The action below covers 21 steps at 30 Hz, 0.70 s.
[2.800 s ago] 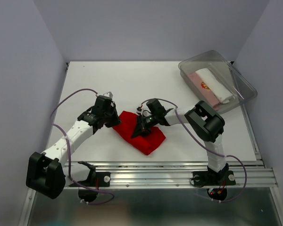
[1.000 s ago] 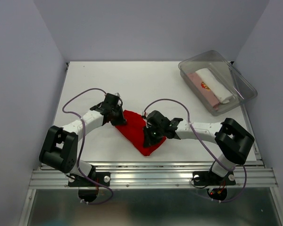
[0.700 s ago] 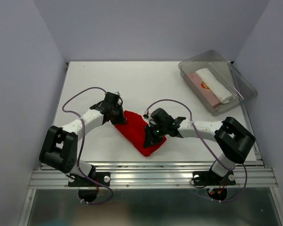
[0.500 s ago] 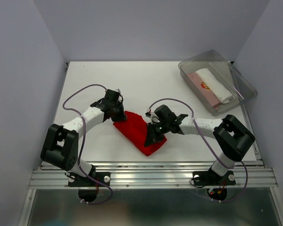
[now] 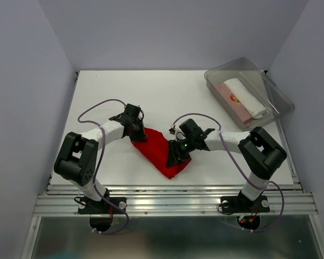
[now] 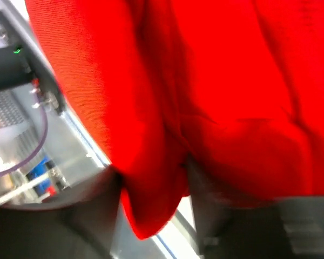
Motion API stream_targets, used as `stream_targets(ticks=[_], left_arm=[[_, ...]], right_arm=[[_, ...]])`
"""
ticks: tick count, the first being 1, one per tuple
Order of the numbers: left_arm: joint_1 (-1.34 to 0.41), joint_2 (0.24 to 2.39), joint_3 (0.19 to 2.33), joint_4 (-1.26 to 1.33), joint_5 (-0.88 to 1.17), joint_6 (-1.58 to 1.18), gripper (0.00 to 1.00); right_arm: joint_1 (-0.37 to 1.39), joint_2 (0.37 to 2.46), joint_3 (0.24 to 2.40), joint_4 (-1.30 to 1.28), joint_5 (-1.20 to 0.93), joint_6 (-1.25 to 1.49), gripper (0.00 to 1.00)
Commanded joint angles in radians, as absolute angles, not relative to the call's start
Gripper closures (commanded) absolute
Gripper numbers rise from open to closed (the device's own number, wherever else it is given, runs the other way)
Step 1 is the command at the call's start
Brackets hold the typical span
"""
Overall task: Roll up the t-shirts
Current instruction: Roll the T-shirt to the center of the board.
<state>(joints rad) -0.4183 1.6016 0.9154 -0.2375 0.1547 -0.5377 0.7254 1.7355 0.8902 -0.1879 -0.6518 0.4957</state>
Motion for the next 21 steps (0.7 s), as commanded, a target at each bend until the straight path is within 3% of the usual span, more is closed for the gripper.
stream_targets(ticks=[1, 3, 7, 11, 12, 17, 21], left_arm=[[-0.417, 1.608, 0.936, -0.241, 0.138, -0.508, 1.00], [-0.417, 1.602, 0.934, -0.244, 0.133, -0.506, 1.00], [-0.417, 1.598, 0.948, -0.253, 0.129, -0.503, 1.00], [-0.417, 1.601, 0.968, -0.255, 0.132, -0.503, 1.00], [-0.417, 1.603, 0.977, -0.258, 0.130, -0.503, 1.00], [-0.417, 1.620, 0.989, -0.259, 0.135, -0.505, 1.00], [-0.417, 1.623, 0.989, -0.261, 0.135, -0.505, 1.00]], right_arm=[[0.718, 1.629, 0.928, -0.308, -0.375, 0.451, 0.37], [0.718, 1.557, 0.931, -0.348, -0.315, 0.445, 0.31], [0.733, 1.415, 0.957, -0.423, -0.230, 0.445, 0.30], [0.785, 1.361, 0.977, -0.459, -0.179, 0.459, 0.39], [0.808, 1.362, 0.983, -0.454, -0.167, 0.472, 0.51], [0.906, 1.414, 1.006, -0.407, -0.161, 0.498, 0.91], [0.916, 1.457, 1.011, -0.368, -0.170, 0.505, 0.96]])
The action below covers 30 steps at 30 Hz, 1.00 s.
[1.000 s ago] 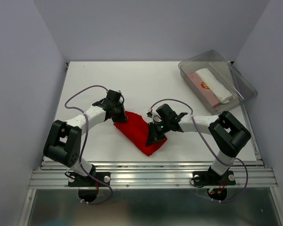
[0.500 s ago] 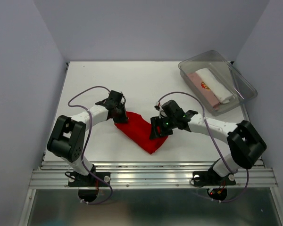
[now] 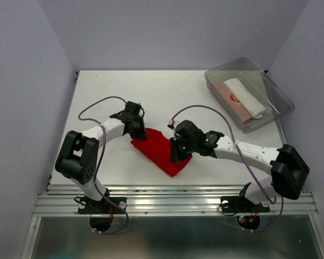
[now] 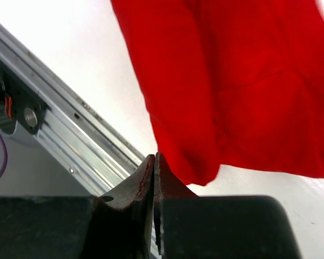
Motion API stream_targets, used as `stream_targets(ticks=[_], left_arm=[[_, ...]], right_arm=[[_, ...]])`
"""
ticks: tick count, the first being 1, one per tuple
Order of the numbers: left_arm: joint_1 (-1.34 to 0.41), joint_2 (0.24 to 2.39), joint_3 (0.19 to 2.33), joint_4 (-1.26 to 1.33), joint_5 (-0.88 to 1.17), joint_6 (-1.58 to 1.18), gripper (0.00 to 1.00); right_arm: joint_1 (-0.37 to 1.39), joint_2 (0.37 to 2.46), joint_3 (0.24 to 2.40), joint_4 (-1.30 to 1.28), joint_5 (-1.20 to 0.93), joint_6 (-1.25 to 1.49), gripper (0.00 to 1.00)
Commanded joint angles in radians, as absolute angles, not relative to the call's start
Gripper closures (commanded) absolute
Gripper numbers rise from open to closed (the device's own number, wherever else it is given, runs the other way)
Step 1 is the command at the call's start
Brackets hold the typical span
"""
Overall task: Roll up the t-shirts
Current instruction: Roll the T-shirt to the center of the board.
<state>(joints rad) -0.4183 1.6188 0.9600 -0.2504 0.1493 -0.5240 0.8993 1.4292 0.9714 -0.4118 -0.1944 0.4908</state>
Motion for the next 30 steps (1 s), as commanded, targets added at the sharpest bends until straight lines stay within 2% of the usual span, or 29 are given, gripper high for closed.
stream_targets(ticks=[1, 5, 12, 22, 30], left_arm=[[-0.417, 1.621, 0.988, -0.261, 0.133, -0.505, 1.00], [-0.417, 1.620, 0.991, -0.264, 0.129, -0.503, 1.00], [-0.417, 1.635, 1.003, -0.272, 0.103, -0.495, 1.00], [-0.416, 1.605, 1.106, -0.344, 0.034, -0.468, 1.00], [-0.402, 1.551, 1.310, -0.445, -0.047, -0.431, 1.00]], right_arm=[[0.916, 1.477, 1.009, -0.367, -0.138, 0.508, 0.96], [0.916, 1.563, 1.011, -0.400, -0.017, 0.540, 0.99], [0.916, 1.694, 0.922, -0.362, -0.005, 0.574, 0.99], [0.916, 1.574, 0.904, -0.399, 0.046, 0.574, 0.99], [0.927, 1.471, 1.026, -0.475, 0.095, 0.532, 0.99]])
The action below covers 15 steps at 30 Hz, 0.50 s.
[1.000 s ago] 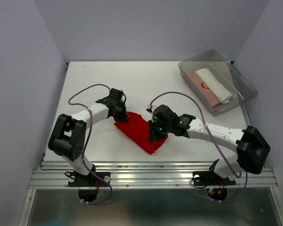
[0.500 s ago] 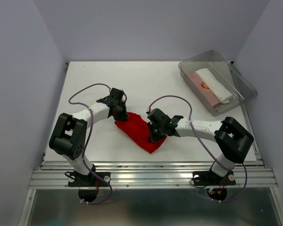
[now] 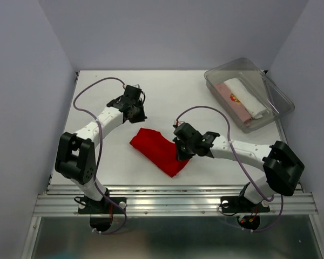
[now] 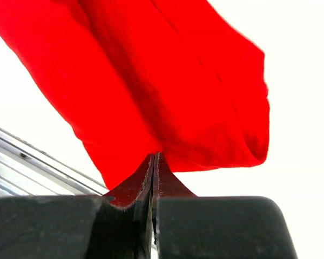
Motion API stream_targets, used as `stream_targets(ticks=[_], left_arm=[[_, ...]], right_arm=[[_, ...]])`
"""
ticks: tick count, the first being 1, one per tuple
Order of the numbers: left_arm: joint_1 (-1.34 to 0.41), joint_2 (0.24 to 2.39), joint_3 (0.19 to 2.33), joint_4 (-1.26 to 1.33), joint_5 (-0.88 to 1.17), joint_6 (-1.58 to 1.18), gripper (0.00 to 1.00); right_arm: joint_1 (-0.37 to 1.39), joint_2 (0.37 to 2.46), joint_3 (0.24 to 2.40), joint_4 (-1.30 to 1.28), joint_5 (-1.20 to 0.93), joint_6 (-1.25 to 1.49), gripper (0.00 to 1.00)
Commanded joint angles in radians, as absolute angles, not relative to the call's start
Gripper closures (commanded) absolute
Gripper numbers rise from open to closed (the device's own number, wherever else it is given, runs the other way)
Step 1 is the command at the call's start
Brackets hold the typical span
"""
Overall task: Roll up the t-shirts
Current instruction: Roll the T-shirt to the center of the board.
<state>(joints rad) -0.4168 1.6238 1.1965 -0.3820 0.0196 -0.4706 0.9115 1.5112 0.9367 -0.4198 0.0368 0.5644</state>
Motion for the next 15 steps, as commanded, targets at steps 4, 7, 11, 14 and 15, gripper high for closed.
stream_targets(ticks=[4, 7, 11, 14, 15], left_arm=[[-0.377, 1.548, 1.357, -0.480, -0.046, -0.422, 1.00], [-0.351, 1.514, 1.356, -0.499, -0.045, -0.419, 1.00], [-0.293, 1.436, 1.321, -0.508, -0.037, -0.420, 1.00], [-0.237, 1.352, 1.283, -0.511, -0.025, -0.420, 1.00], [-0.221, 1.338, 1.269, -0.517, -0.023, -0.419, 1.00]], right_arm=[[0.968, 1.482, 1.098, -0.491, 0.098, 0.514, 0.98], [1.012, 1.512, 1.163, -0.497, 0.129, 0.499, 0.96], [1.091, 1.594, 1.261, -0.518, 0.210, 0.465, 0.96], [1.140, 1.661, 1.325, -0.525, 0.238, 0.436, 0.96], [1.149, 1.693, 1.339, -0.526, 0.248, 0.419, 0.95]])
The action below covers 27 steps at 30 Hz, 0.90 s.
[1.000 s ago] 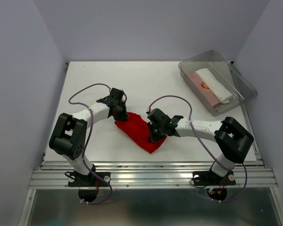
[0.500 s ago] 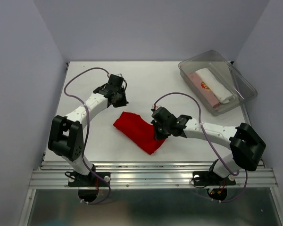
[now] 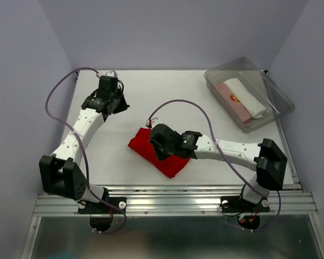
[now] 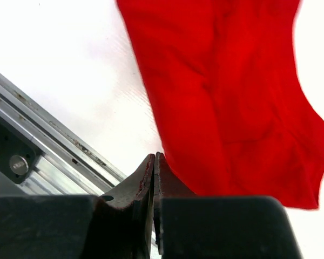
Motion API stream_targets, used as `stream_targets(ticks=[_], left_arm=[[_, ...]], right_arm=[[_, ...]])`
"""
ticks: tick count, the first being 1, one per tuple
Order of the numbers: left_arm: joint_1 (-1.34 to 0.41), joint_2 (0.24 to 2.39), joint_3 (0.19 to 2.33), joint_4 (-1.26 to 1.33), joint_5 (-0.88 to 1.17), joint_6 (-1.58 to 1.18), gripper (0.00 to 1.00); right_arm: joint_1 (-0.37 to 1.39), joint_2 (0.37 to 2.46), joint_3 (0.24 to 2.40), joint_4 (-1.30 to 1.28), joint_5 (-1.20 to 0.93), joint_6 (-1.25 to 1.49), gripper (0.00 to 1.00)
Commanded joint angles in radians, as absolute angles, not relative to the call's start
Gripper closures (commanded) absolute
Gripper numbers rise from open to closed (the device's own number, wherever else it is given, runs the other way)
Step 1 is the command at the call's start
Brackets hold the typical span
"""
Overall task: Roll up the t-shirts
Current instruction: Roll the T-shirt to the center of the board.
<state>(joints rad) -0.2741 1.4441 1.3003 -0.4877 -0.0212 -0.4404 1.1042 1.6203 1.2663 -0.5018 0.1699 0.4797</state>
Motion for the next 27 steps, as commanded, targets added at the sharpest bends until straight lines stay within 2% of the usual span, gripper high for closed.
stream_targets(ticks=[1, 3, 7, 12, 16, 24, 27], left_arm=[[-0.210, 1.325, 1.263, -0.522, -0.025, -0.416, 1.00], [-0.183, 1.293, 1.247, -0.540, -0.038, -0.417, 1.00], [-0.149, 1.246, 1.223, -0.560, -0.084, -0.440, 1.00], [-0.106, 1.209, 1.206, -0.566, -0.091, -0.445, 1.00], [-0.094, 1.204, 1.201, -0.572, -0.087, -0.437, 1.00], [-0.089, 1.193, 1.178, -0.568, -0.078, -0.434, 1.00], [-0.089, 1.187, 1.167, -0.565, -0.078, -0.431, 1.00]], right_arm=[[1.149, 1.694, 1.353, -0.526, 0.256, 0.410, 0.95], [1.172, 1.738, 1.383, -0.525, 0.281, 0.381, 0.93], [1.198, 1.799, 1.419, -0.526, 0.373, 0.327, 0.80], [1.247, 1.870, 1.446, -0.526, 0.460, 0.276, 0.76], [1.265, 1.908, 1.468, -0.528, 0.502, 0.261, 0.66], [1.266, 1.977, 1.466, -0.508, 0.580, 0.241, 0.53], [1.275, 1.976, 1.462, -0.506, 0.607, 0.238, 0.52]])
